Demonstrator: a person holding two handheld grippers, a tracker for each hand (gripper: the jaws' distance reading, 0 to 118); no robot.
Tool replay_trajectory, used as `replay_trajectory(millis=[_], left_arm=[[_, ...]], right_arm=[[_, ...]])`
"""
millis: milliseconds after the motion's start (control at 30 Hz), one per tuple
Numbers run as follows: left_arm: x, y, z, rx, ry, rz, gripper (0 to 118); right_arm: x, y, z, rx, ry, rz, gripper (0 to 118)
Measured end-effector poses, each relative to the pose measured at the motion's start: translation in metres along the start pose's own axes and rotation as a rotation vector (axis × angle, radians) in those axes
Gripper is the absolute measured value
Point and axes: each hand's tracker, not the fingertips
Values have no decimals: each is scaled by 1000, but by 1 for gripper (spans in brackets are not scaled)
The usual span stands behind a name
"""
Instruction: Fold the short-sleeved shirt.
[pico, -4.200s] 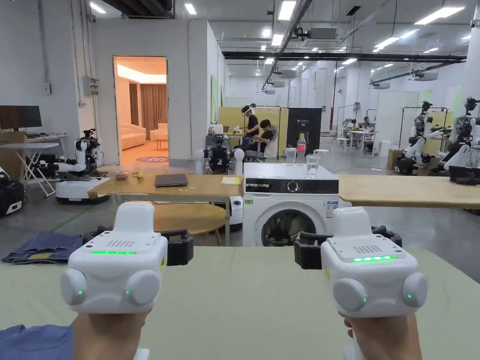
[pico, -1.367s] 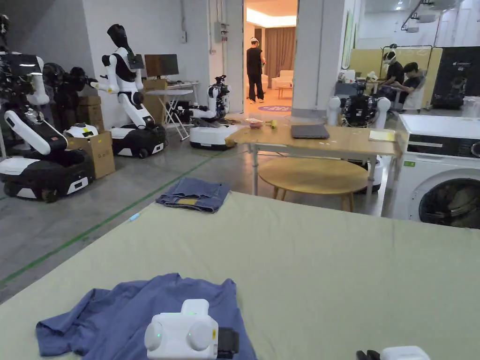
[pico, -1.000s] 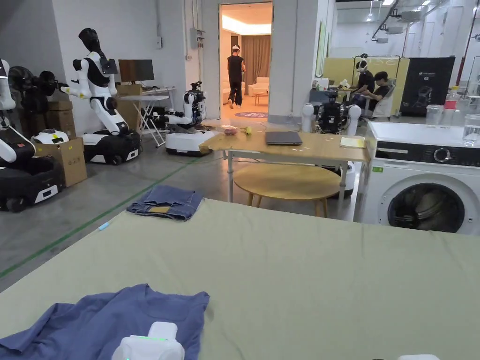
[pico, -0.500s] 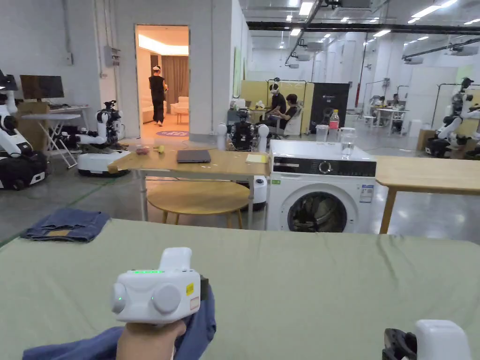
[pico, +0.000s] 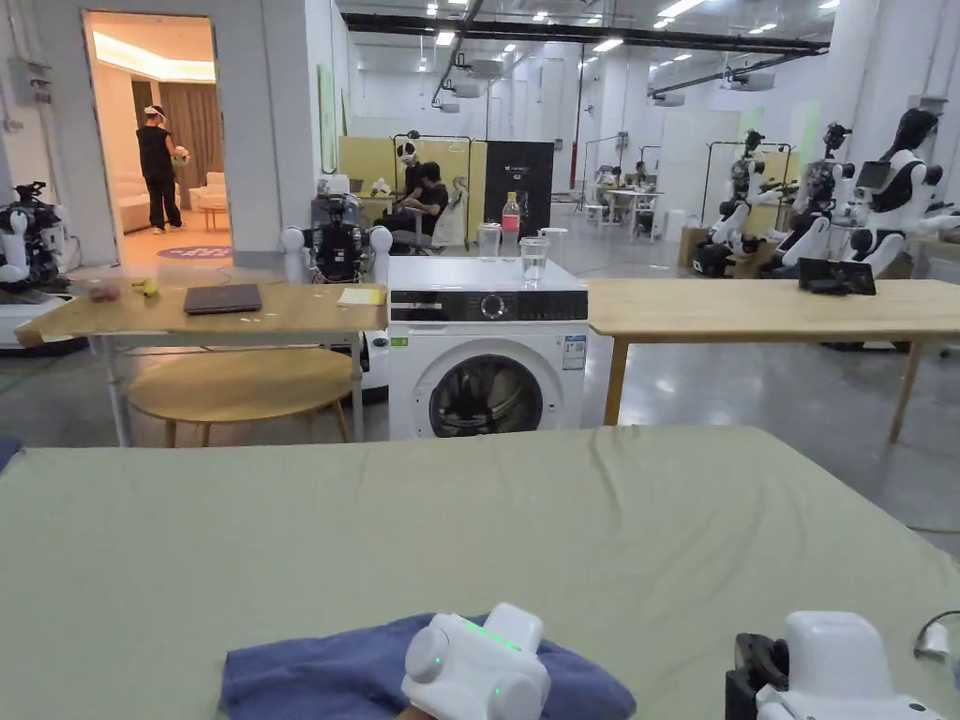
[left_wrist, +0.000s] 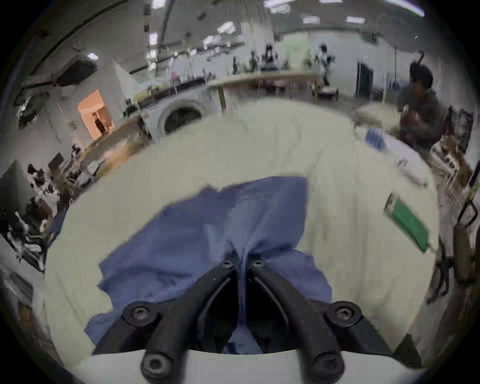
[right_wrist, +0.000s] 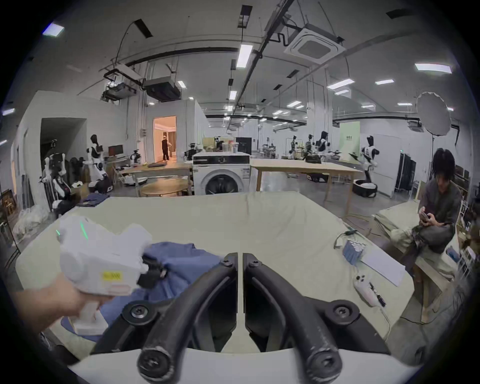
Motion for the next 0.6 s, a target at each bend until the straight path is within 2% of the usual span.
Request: replay_trajectory(millis=[100, 133, 167, 200, 233, 367, 467, 600], left_arm=[[-7, -17, -2, 46, -18, 95, 0], [-10, -21, 4, 79, -37, 117, 10], [-13, -22, 11, 81, -32, 130, 35], [-17, -24, 20, 80, -38, 132, 75], [-32, -19, 31, 93, -46, 138, 105], [-95, -49, 117, 329, 38, 291, 104], [-145, -95, 190, 465, 164, 416, 104], [-214, -156, 241, 514, 355, 484, 104]], right_arm=[[-3, -4, -6, -20, 8, 2, 2], [-5, -5, -7, -25, 13, 6, 2], [-7, -5, -11, -30, 19, 8, 2], [-11, -5, -12, -34, 31, 10, 2], [-15, -4, -12, -37, 44, 13, 2], [-34, -2, -18, -22, 100, 31, 2], [-50, -2, -28, 7, 174, -7, 2], [-76, -4, -35, 40, 205, 1, 2]])
